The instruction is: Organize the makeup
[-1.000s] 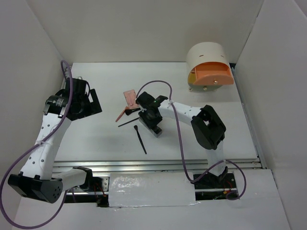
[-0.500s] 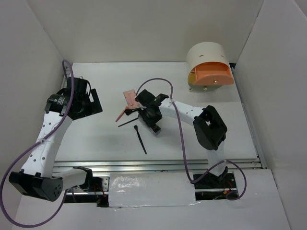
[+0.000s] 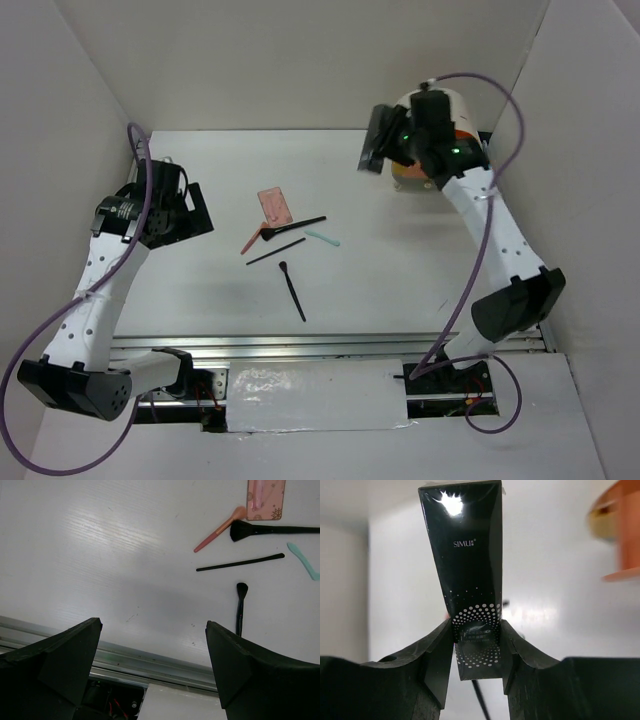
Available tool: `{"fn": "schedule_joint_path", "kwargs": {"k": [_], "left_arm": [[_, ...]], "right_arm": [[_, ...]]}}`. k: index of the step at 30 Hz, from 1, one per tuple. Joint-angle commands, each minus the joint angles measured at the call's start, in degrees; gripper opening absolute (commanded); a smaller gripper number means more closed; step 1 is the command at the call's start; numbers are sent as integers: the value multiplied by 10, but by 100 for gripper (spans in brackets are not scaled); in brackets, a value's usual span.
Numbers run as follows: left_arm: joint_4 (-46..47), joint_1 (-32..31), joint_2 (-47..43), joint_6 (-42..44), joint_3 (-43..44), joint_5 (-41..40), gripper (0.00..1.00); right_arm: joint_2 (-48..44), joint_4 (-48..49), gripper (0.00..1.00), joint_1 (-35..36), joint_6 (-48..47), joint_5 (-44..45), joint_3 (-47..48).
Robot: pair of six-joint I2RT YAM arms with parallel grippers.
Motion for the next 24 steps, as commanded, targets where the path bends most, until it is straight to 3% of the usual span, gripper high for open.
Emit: {"fn": "schedule_joint_path", "kwargs": {"k": [1, 6, 12, 15, 24], "left_arm": [[13, 2, -13, 9, 22, 9, 99], [14, 2, -22, 8, 21, 12, 99], [18, 2, -36, 15, 13, 19, 99], [12, 2, -35, 20, 16, 22, 99], [4, 2, -37, 31, 22, 10, 99]], "right_arm": [[-56, 44, 0, -43, 174, 69, 38], [-48, -30, 0, -95, 394, 245, 81], [52, -155, 0, -144, 558, 302, 194], [80, -158, 0, -152, 572, 320, 224], [73, -138, 0, -168, 594, 321, 143]]}}
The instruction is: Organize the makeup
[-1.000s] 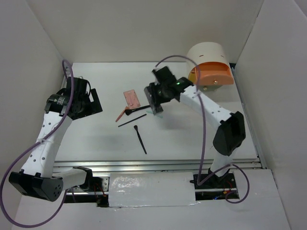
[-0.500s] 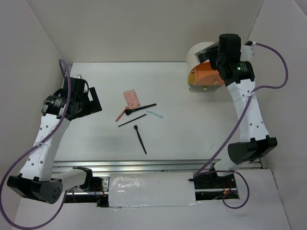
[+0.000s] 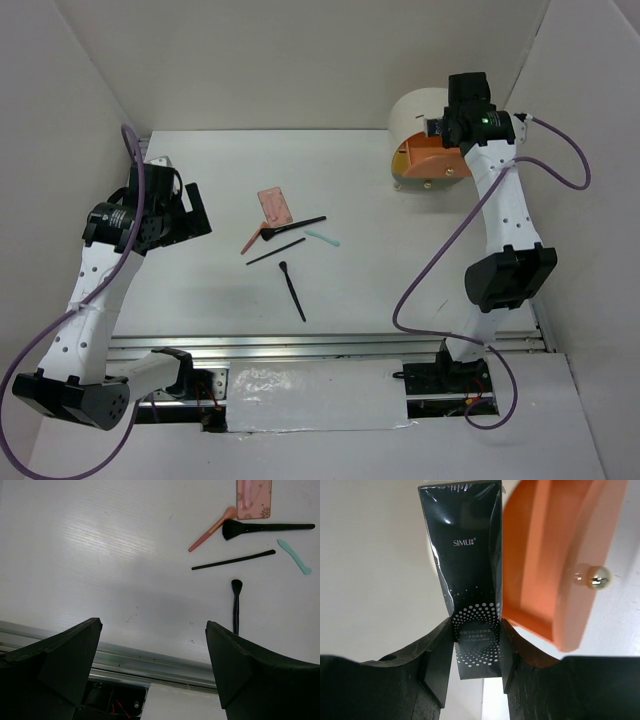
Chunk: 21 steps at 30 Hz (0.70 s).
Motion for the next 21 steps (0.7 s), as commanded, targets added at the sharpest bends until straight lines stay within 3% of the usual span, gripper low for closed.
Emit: {"fn": "schedule_joint_path", "kwargs": {"k": [1, 8, 10, 14, 15, 21], "left_arm": [[5, 2, -9, 15, 19, -5, 99], [11, 2, -4, 9, 13, -5, 99], [13, 2, -7, 8, 9, -5, 99], [13, 2, -10, 10, 5, -12, 99], [12, 2, -10, 10, 3, -14, 100], [10, 2, -11, 10, 1, -21, 99]], "right_arm": [[-34, 22, 0, -5, 27, 36, -39], [-33, 28, 0, -8, 37, 30, -77], [-37, 55, 5, -9, 27, 28, -90], [-43, 87, 24, -13, 14, 20, -107], [-41, 88, 33, -15, 10, 15, -104], [-35, 118, 57, -17, -16, -7, -93]]}}
